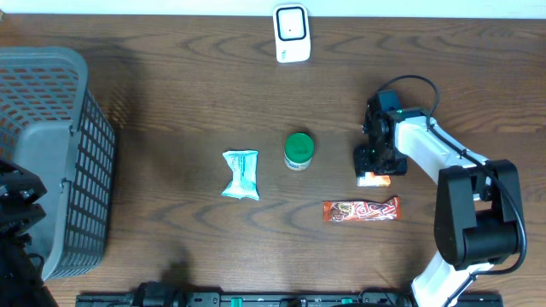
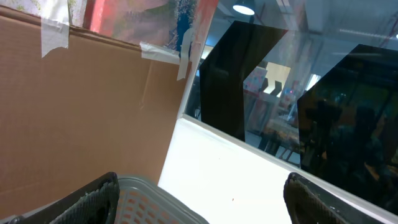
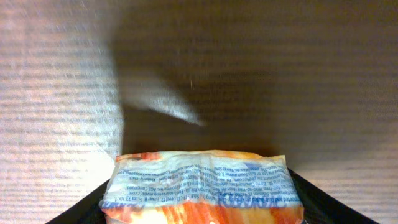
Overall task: Scan the item barcode
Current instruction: 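Grasp the Kleenex pack with the right gripper and lift it, then carry the Kleenex pack up to the white scanner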
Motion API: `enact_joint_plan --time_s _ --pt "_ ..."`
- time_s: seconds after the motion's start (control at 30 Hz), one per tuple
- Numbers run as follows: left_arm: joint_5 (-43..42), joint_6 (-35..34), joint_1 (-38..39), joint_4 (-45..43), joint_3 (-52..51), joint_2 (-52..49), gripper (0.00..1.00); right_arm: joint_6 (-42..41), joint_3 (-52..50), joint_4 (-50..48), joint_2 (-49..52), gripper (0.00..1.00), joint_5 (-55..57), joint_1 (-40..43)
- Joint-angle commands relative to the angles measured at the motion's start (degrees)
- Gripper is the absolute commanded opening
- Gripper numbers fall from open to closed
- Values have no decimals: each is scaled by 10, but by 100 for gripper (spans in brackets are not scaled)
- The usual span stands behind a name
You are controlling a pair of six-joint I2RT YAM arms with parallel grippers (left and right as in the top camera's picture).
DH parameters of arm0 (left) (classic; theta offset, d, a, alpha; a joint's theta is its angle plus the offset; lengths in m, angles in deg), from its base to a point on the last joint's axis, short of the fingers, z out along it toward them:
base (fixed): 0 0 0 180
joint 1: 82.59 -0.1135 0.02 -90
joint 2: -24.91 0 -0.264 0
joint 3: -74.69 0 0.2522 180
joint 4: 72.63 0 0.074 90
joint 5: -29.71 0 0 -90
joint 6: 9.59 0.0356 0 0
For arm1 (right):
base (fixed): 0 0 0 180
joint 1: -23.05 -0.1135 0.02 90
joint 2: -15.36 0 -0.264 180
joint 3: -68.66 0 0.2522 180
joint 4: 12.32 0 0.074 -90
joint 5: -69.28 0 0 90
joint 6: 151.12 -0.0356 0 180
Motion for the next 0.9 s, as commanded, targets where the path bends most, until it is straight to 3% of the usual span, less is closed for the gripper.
enact_joint_plan --time_s 0.0,0.27,0.57,0.87 --pt "-5 0 1 -3 -1 3 84 -15 16 40 27 64 -35 -3" --pt "-5 0 1 -3 -1 3 84 -20 144 184 27 50 -129 -3" --pt "-5 1 1 -3 -1 3 84 -60 235 267 27 60 -243 -3" --pt "-5 0 1 -3 -1 3 85 -60 260 335 27 59 -329 -3"
